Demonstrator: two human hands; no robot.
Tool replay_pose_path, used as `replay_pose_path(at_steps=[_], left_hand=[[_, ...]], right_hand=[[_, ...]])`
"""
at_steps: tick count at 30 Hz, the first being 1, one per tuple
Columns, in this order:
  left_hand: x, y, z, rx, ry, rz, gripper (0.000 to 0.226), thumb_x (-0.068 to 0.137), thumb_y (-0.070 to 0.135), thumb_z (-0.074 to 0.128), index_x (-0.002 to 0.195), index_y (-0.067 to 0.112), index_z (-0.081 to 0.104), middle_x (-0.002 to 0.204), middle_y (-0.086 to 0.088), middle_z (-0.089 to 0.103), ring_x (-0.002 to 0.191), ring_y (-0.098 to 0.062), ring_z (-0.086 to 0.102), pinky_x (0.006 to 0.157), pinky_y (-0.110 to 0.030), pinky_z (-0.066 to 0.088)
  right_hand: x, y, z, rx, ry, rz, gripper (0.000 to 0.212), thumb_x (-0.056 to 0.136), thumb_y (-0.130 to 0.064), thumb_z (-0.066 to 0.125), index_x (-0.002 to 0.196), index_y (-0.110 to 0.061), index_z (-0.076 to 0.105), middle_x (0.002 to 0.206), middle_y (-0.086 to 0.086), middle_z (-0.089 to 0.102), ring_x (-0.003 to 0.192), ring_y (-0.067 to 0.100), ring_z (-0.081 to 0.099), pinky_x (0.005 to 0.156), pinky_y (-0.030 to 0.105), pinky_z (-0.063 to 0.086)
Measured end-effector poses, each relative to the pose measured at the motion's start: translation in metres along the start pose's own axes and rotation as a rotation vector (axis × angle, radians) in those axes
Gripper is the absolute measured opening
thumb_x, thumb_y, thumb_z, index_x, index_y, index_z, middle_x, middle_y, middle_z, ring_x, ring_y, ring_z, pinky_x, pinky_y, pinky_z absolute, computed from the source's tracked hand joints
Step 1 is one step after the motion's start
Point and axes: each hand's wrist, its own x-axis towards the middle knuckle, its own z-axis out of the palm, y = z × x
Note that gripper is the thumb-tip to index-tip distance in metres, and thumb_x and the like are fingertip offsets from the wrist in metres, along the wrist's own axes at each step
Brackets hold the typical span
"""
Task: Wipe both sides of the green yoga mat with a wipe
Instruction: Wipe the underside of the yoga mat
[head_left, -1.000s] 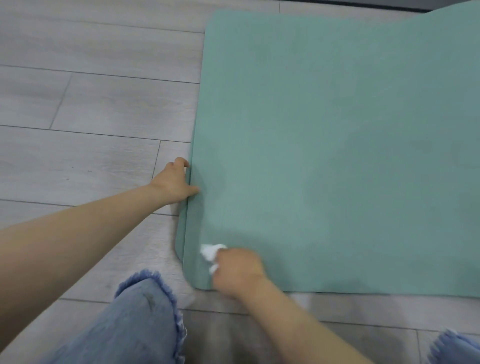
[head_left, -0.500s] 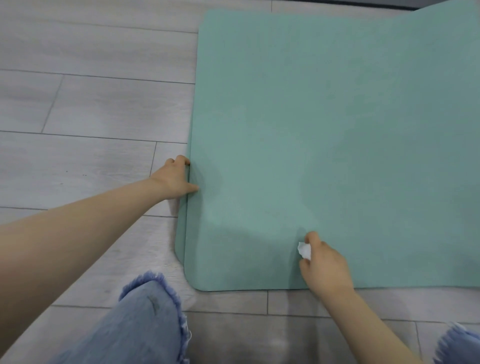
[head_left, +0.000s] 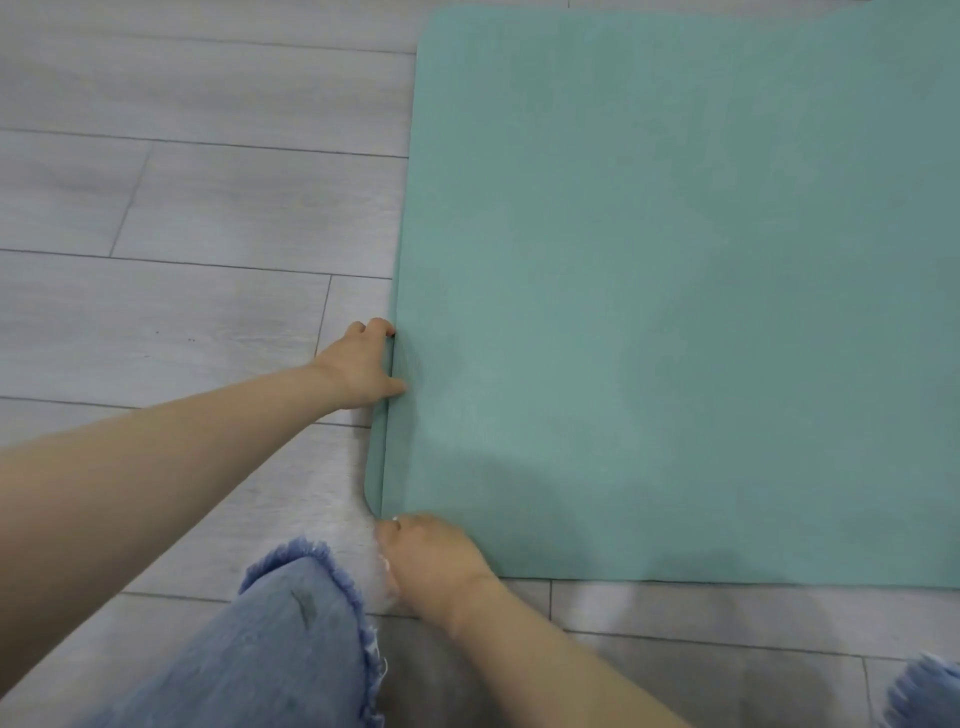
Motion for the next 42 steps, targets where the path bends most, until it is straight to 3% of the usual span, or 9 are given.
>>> replay_pose_path(at_steps=[5, 11, 14, 19, 23, 27, 32, 35, 42], left_hand=[[0.0, -0.005, 0.005, 0.049, 0.024, 0.034, 0.078, 0.083, 0.029, 0.077, 0.144, 0.017, 0.03, 0.132, -0.012, 0.042, 0.104, -0.03, 0.058, 0.087, -0.038, 0.046], [0.011, -0.017, -0.001, -0.097, -0.02, 0.104, 0.078, 0.077, 0.025, 0.082, 0.138, 0.017, 0.033, 0.118, -0.005, 0.046, 0.1, -0.022, 0.055, 0.086, -0.033, 0.044], [0.014, -0.024, -0.001, -0.16, 0.009, 0.151, 0.068, 0.079, 0.02, 0.08, 0.133, 0.016, 0.039, 0.107, -0.003, 0.05, 0.095, -0.021, 0.055, 0.081, -0.028, 0.041], [0.014, -0.033, -0.001, -0.14, -0.043, 0.174, 0.067, 0.083, 0.016, 0.075, 0.138, 0.021, 0.036, 0.101, -0.004, 0.057, 0.089, -0.021, 0.058, 0.084, -0.032, 0.048], [0.013, -0.04, 0.002, -0.126, -0.084, 0.213, 0.068, 0.087, 0.011, 0.069, 0.142, 0.023, 0.031, 0.088, -0.001, 0.064, 0.08, -0.018, 0.06, 0.071, -0.028, 0.041], [0.015, -0.049, 0.002, -0.156, -0.054, 0.247, 0.056, 0.094, 0.015, 0.062, 0.143, 0.024, 0.035, 0.085, 0.004, 0.063, 0.079, -0.016, 0.057, 0.071, -0.026, 0.039], [0.016, -0.059, 0.004, -0.168, -0.068, 0.273, 0.05, 0.101, 0.024, 0.052, 0.148, 0.029, 0.035, 0.103, -0.003, 0.067, 0.095, -0.023, 0.062, 0.086, -0.033, 0.047], [0.019, -0.062, 0.005, -0.197, -0.098, 0.274, 0.048, 0.103, 0.023, 0.047, 0.148, 0.03, 0.034, 0.102, -0.003, 0.066, 0.091, -0.022, 0.061, 0.086, -0.032, 0.047], [0.016, -0.065, 0.006, -0.458, -0.116, 0.204, 0.038, 0.106, 0.018, 0.033, 0.136, 0.039, 0.04, 0.087, -0.003, 0.066, 0.084, -0.028, 0.065, 0.085, -0.039, 0.054]], right_hand=[[-0.087, 0.117, -0.017, 0.085, 0.267, 0.314, 0.013, 0.071, -0.022, 0.054, 0.082, -0.019, 0.06, 0.077, 0.001, 0.067, 0.071, 0.021, 0.066, 0.059, 0.022, 0.046], [-0.172, 0.19, -0.023, 0.267, 0.344, 0.874, 0.019, 0.076, -0.012, 0.064, 0.08, -0.017, 0.046, 0.081, 0.009, 0.065, 0.082, 0.033, 0.064, 0.064, 0.033, 0.042], [-0.133, 0.16, -0.008, 0.254, 0.368, 0.699, 0.018, 0.077, -0.013, 0.064, 0.082, -0.018, 0.048, 0.079, 0.006, 0.063, 0.079, 0.03, 0.062, 0.062, 0.03, 0.039], [-0.032, 0.053, 0.004, -0.012, 0.174, 0.012, 0.009, 0.063, -0.032, 0.048, 0.068, -0.025, 0.051, 0.06, -0.008, 0.055, 0.053, 0.008, 0.057, 0.045, 0.019, 0.039], [0.01, 0.012, -0.018, -0.183, -0.08, -0.33, 0.022, 0.074, -0.022, 0.065, 0.092, -0.01, 0.062, 0.085, 0.01, 0.064, 0.078, 0.026, 0.061, 0.059, 0.027, 0.048], [0.023, 0.031, -0.042, -0.221, -0.084, -0.495, 0.026, 0.093, -0.014, 0.038, 0.11, 0.0, 0.051, 0.104, 0.023, 0.058, 0.096, 0.037, 0.053, 0.071, 0.043, 0.044], [0.032, 0.055, -0.047, -0.269, -0.156, -0.647, 0.01, 0.084, -0.008, 0.053, 0.093, -0.006, 0.056, 0.084, 0.015, 0.06, 0.076, 0.032, 0.058, 0.051, 0.032, 0.043], [0.069, 0.057, -0.072, -0.33, -0.182, -0.716, 0.016, 0.08, -0.009, 0.062, 0.096, -0.007, 0.06, 0.09, 0.015, 0.06, 0.081, 0.033, 0.057, 0.058, 0.035, 0.045], [0.177, 0.072, -0.148, 0.009, 0.337, 0.206, 0.017, 0.089, -0.015, 0.051, 0.103, -0.007, 0.057, 0.109, 0.014, 0.054, 0.1, 0.032, 0.055, 0.077, 0.033, 0.039]])
